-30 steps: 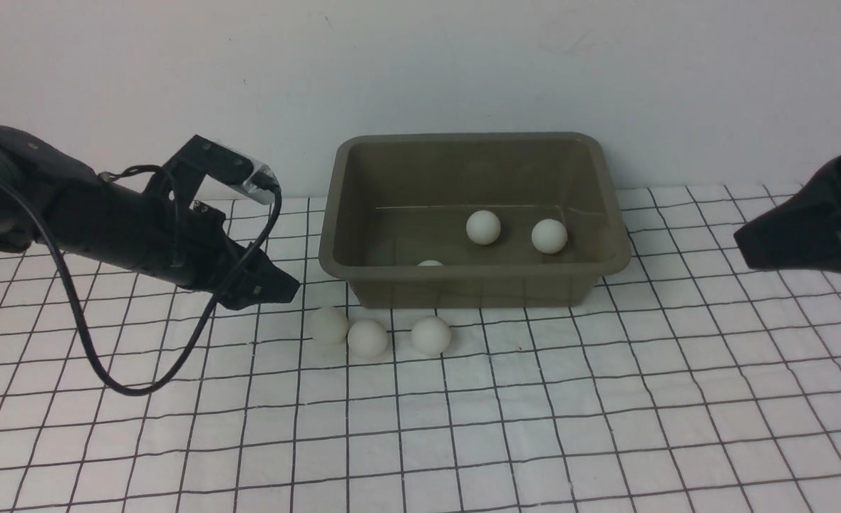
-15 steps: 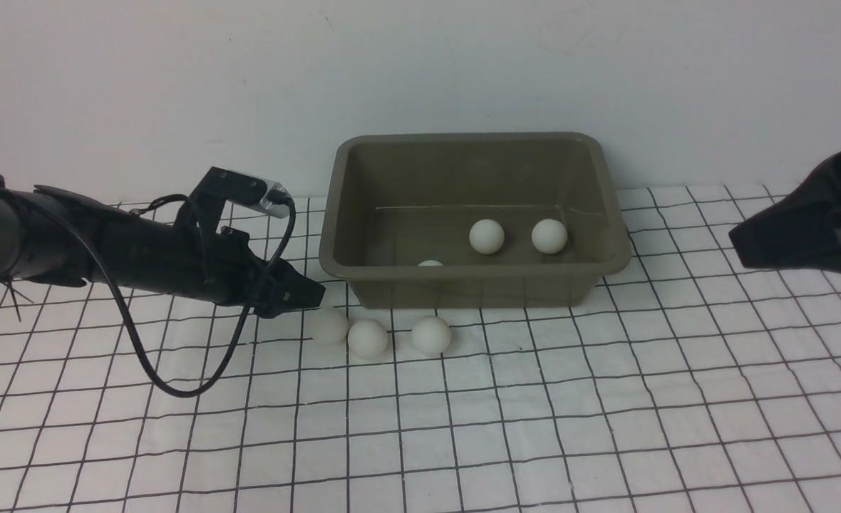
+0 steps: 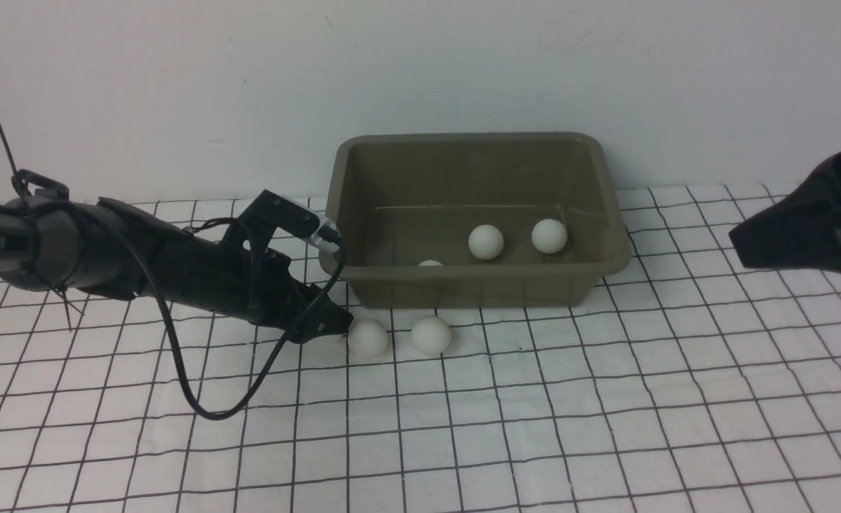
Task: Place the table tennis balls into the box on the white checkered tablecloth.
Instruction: 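Reach for and grasp a ping pong ball on the table beside the basket, then drop the ball into the bin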
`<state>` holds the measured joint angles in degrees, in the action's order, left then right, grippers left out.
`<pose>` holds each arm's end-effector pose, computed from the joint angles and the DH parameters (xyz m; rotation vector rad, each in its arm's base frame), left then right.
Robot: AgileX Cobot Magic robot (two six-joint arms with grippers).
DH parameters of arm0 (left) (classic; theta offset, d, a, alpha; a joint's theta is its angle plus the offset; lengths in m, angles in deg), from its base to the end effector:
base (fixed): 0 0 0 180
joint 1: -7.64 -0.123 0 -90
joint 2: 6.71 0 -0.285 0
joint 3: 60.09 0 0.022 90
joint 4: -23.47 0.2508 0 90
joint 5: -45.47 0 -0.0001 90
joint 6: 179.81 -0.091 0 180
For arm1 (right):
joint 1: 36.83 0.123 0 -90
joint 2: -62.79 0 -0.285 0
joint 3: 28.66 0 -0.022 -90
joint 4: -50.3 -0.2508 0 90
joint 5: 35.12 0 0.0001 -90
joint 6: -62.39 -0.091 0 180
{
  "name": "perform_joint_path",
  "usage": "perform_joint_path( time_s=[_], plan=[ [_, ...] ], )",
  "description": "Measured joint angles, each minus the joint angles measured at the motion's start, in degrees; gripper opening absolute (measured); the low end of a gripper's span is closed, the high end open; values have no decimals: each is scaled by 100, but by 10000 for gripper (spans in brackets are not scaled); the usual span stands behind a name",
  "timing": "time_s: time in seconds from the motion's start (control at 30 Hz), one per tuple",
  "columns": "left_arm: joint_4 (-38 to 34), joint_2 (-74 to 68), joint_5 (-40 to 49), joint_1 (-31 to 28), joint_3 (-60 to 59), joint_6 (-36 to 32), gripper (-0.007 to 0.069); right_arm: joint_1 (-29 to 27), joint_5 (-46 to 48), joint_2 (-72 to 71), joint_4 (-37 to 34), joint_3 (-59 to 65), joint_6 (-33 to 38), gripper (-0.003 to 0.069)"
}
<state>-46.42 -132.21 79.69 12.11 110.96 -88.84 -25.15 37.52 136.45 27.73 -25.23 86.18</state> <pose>0.3963 -0.0793 0.1299 0.7750 2.3253 -0.5749 0.1927 0.0739 0.4018 -0.7556 2.4296 0.4500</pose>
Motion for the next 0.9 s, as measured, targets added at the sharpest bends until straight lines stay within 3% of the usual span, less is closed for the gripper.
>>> perform_joint_path(
  time_s=[0.2,0.23,0.3,0.7,0.9],
  plan=[
    [8,-77,-154,17,0,0,447,0,0,0,0,0,4,495],
    [9,-77,-170,17,0,5,382,0,0,0,0,0,4,495],
    [20,-77,-177,17,0,24,344,0,0,0,0,0,4,495],
    [562,1015,-188,-95,0,722,346,0,0,0,0,0,121,495],
    [276,1201,-105,85,311,451,346,0,0,0,0,0,134,495]
  ],
)
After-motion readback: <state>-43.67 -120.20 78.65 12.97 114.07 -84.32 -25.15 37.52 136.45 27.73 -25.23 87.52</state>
